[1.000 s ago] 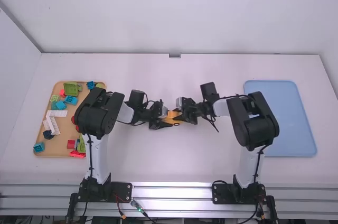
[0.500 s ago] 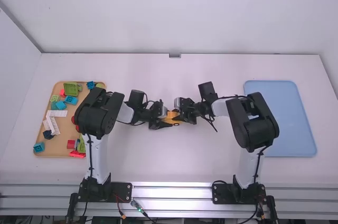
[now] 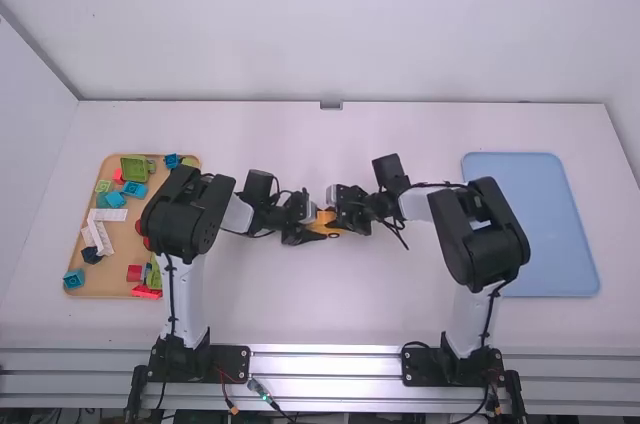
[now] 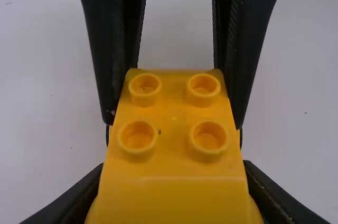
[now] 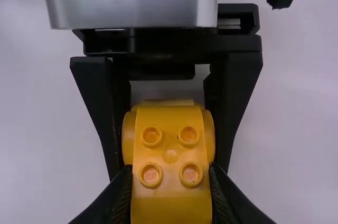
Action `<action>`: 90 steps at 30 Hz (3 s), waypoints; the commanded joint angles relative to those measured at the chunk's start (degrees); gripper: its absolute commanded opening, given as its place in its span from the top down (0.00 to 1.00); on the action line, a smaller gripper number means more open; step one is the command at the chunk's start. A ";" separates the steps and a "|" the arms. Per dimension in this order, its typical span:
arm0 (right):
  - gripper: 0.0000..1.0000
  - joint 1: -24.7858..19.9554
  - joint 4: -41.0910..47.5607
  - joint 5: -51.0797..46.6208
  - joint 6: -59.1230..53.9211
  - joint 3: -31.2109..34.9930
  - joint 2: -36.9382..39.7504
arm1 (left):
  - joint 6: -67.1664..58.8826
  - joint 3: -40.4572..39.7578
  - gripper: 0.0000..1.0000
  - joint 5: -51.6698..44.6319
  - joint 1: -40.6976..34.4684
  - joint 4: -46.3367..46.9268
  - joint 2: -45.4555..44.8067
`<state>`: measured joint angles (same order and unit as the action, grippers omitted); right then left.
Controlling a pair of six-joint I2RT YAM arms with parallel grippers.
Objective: Assemble lego blocks to make yellow taxi
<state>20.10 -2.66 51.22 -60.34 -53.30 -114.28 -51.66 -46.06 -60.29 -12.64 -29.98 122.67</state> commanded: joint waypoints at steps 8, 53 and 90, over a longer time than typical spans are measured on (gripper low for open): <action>0.95 0.48 1.64 -8.33 2.05 -0.04 -3.54 | 0.87 -0.26 0.59 -0.26 -0.48 -0.09 0.59; 0.46 -2.10 -6.05 15.12 0.57 -2.25 -3.48 | 0.87 -0.26 0.55 -0.24 -0.44 -0.09 0.59; 0.01 2.75 -7.34 -4.94 7.85 -0.07 -3.50 | 21.46 -0.37 0.01 10.43 19.28 36.09 -51.32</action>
<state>21.93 -10.11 48.49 -52.93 -51.46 -116.95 -38.61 -46.59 -49.58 3.05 5.50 74.74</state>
